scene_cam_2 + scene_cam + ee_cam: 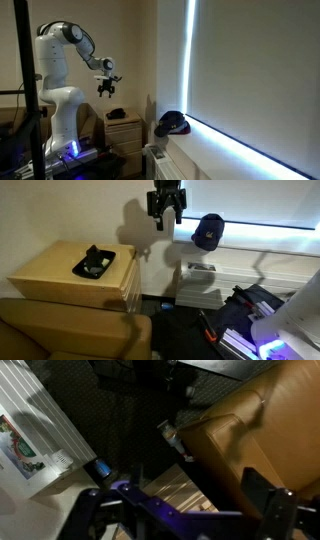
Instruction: Move the caps to the right
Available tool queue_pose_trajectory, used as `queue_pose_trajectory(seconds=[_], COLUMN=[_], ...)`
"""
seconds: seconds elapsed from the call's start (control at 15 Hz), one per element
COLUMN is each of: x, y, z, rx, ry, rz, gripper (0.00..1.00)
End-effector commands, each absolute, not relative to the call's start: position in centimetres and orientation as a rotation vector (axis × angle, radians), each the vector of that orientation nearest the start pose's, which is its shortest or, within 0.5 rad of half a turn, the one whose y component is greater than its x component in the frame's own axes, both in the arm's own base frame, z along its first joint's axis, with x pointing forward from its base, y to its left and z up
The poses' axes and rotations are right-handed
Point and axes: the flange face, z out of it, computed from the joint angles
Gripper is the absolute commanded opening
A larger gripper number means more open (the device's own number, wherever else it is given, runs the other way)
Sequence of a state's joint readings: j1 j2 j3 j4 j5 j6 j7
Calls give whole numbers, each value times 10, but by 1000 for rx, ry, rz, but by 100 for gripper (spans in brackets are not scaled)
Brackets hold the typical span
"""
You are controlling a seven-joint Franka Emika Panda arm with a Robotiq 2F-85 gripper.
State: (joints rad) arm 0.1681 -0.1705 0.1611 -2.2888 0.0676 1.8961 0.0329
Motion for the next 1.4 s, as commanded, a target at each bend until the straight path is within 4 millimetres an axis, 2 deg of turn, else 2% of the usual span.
queue_pose_trajectory(seconds=[0.0, 0.07, 0.13, 0.27, 0.33, 0.47, 0.73, 0.8, 0.87, 0.93, 1.07, 1.2, 1.33], x=[435, 435, 441, 460, 465, 462, 455, 461, 458, 455, 455, 467, 487], y=[155, 155, 154, 130, 100, 60, -41, -10, -32, -44, -47, -54, -88], z=[404, 405, 405, 386, 366, 344, 282, 307, 293, 284, 280, 259, 241], rx=[-3101, -3101, -3136, -3178, -3186, -3193, -3143, -3157, -3145, -3138, -3135, -3219, -3204], ry=[-409, -409, -288, -83, 11, 196, 580, 446, 514, 553, 570, 675, 835], rz=[356, 356, 293, 238, 218, 179, 135, 153, 152, 160, 165, 75, -82], gripper=[100, 100, 100, 100, 100, 100, 100, 100, 100, 100, 100, 100, 100])
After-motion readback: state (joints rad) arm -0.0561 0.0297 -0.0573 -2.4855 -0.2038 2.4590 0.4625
